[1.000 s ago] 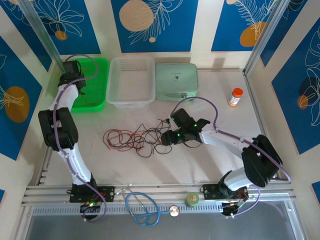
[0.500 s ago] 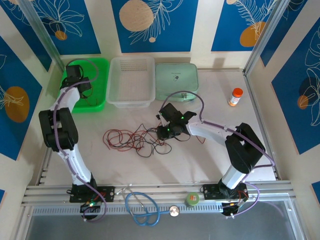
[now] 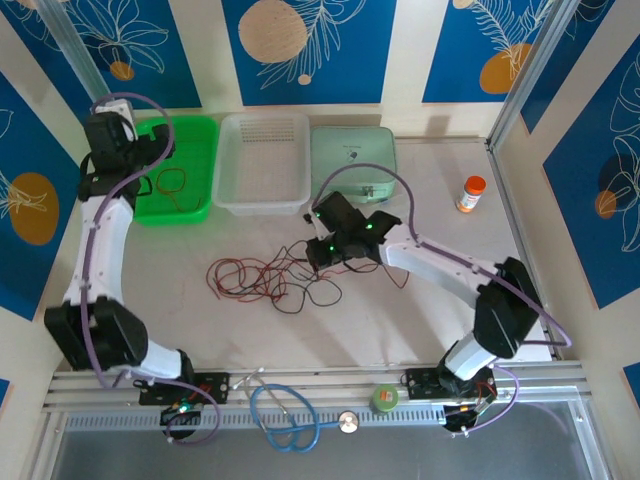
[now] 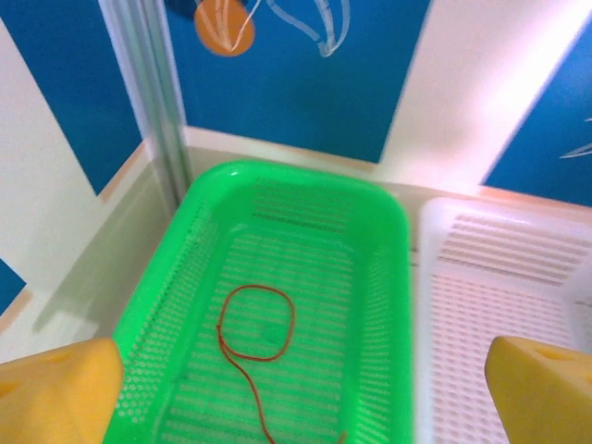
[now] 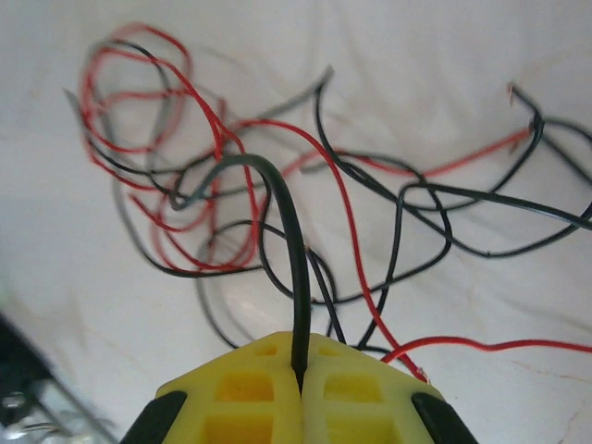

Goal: Untangle the cables

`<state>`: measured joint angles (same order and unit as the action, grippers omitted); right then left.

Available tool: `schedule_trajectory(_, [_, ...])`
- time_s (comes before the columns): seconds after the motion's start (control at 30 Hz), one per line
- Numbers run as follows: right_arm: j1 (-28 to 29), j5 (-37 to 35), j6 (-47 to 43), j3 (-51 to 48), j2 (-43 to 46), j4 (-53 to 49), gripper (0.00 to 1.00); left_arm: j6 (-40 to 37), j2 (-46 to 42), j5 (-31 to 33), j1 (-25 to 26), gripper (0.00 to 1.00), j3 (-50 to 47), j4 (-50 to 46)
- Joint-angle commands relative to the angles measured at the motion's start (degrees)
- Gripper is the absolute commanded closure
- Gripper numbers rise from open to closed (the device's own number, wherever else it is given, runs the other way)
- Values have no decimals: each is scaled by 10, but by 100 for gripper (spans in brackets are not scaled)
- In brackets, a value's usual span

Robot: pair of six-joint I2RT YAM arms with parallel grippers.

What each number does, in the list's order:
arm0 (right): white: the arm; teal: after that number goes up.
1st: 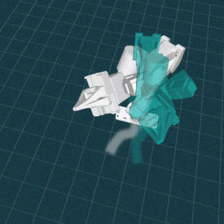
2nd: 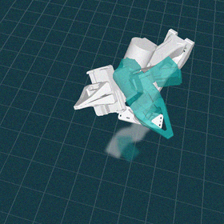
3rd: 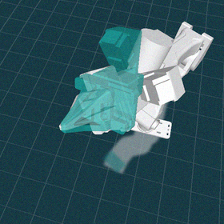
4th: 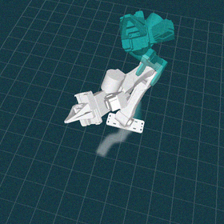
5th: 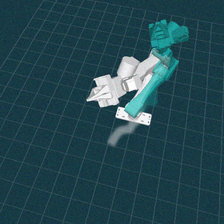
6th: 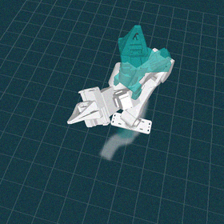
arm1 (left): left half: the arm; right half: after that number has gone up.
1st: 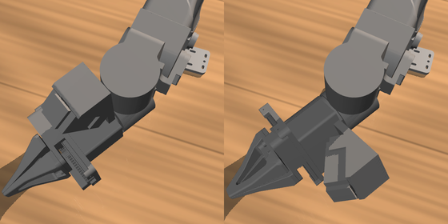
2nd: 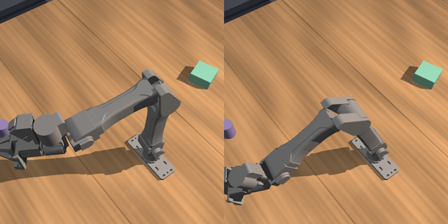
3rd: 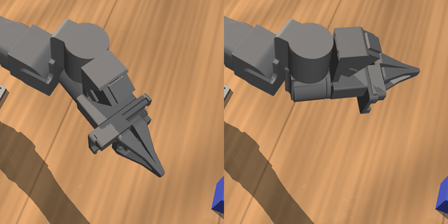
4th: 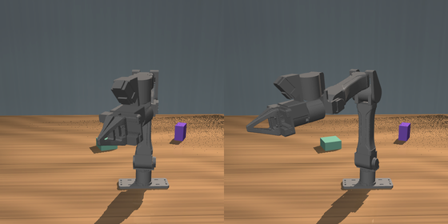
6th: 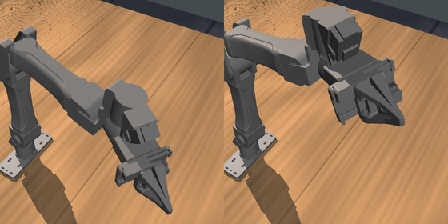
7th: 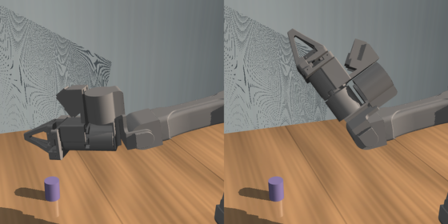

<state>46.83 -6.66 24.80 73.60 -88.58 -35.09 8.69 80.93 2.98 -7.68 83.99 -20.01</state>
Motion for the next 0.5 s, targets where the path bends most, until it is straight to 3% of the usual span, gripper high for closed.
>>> schedule_trajectory(0.0, [1,12,-6,38,45,-33,100,20,-63,-67,11,0,-46,-53])
schedule_trajectory(0.17, [-8,50,3,73,66,-41,100,56,-150,-116,33,1,-102,-105])
schedule_trajectory(0.3, [-20,75,10,99,65,-43,100,96,-192,-159,70,9,-144,-136])
schedule_trajectory(0.47, [-44,85,26,124,63,-40,100,134,-228,-160,174,14,-236,-133])
